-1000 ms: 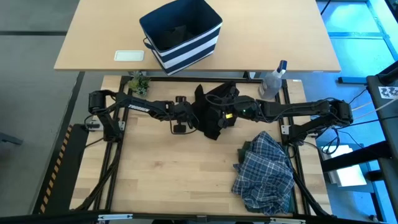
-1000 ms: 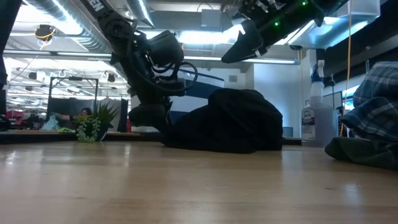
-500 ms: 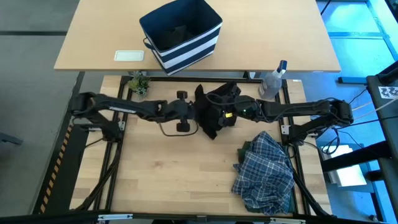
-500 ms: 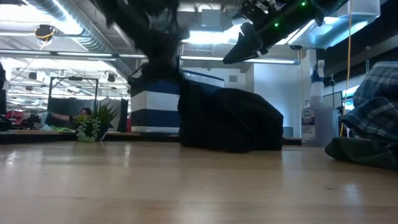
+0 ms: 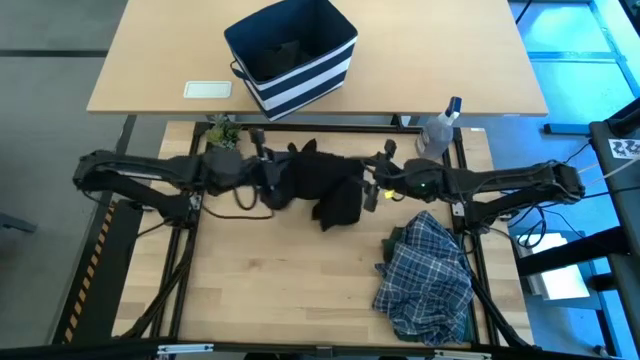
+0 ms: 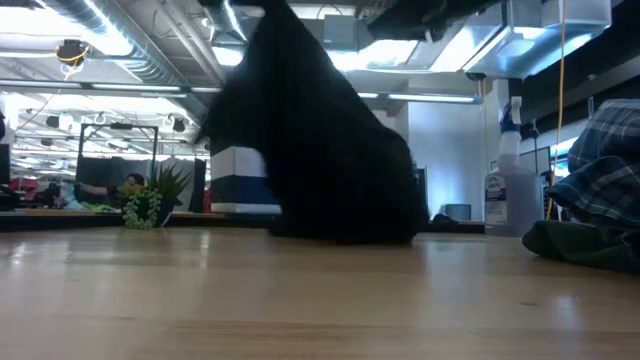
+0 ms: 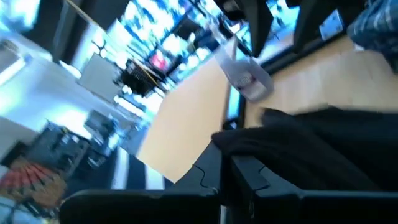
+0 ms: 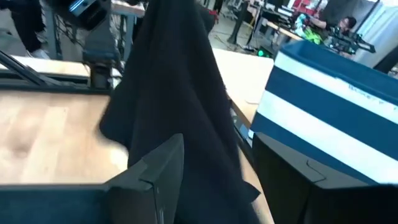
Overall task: Fold Laundry from Bin
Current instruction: Fold the black shirt
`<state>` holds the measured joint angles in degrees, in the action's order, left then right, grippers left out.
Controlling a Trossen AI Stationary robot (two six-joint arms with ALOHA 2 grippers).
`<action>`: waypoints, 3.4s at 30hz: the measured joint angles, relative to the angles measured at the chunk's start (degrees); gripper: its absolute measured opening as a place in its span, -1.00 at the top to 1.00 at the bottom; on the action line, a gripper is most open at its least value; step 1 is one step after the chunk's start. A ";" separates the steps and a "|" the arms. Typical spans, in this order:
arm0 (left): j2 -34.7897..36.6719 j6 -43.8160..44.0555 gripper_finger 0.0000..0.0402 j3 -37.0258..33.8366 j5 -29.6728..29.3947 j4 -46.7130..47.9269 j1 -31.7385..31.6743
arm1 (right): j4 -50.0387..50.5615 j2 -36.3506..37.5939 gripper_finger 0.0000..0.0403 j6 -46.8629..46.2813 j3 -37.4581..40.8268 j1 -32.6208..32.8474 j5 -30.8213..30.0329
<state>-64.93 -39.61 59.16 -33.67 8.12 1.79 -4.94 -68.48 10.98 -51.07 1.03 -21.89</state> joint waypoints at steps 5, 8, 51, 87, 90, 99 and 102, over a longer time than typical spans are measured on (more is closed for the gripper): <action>5.06 -5.24 1.00 0.00 0.02 -3.25 1.86 | -1.02 0.49 0.05 0.01 0.00 1.50 0.06; 7.40 -7.64 1.00 0.00 0.04 -5.23 2.65 | -1.24 0.49 0.05 -0.08 0.00 1.72 0.50; 10.06 36.17 0.72 0.02 19.15 34.55 22.39 | 2.48 0.32 0.05 -1.89 0.00 1.58 0.52; -9.15 35.22 0.84 -0.07 22.57 30.68 2.42 | 10.19 -16.08 0.05 -19.69 0.07 -15.29 15.05; -9.10 34.89 0.91 -0.28 22.46 29.82 -1.36 | 10.20 -18.05 0.05 -19.08 0.04 -19.27 19.24; -8.80 33.40 0.99 -11.49 30.48 13.43 -8.39 | 10.73 -23.99 0.05 -13.51 -1.02 -26.94 27.63; -8.78 33.44 1.00 -13.71 30.44 10.16 -9.18 | 10.81 -26.39 0.05 -13.17 -3.10 -27.55 31.87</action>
<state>-73.71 -6.18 45.45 -3.23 18.28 -7.39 5.87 -94.87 -2.20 -54.17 -26.52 9.98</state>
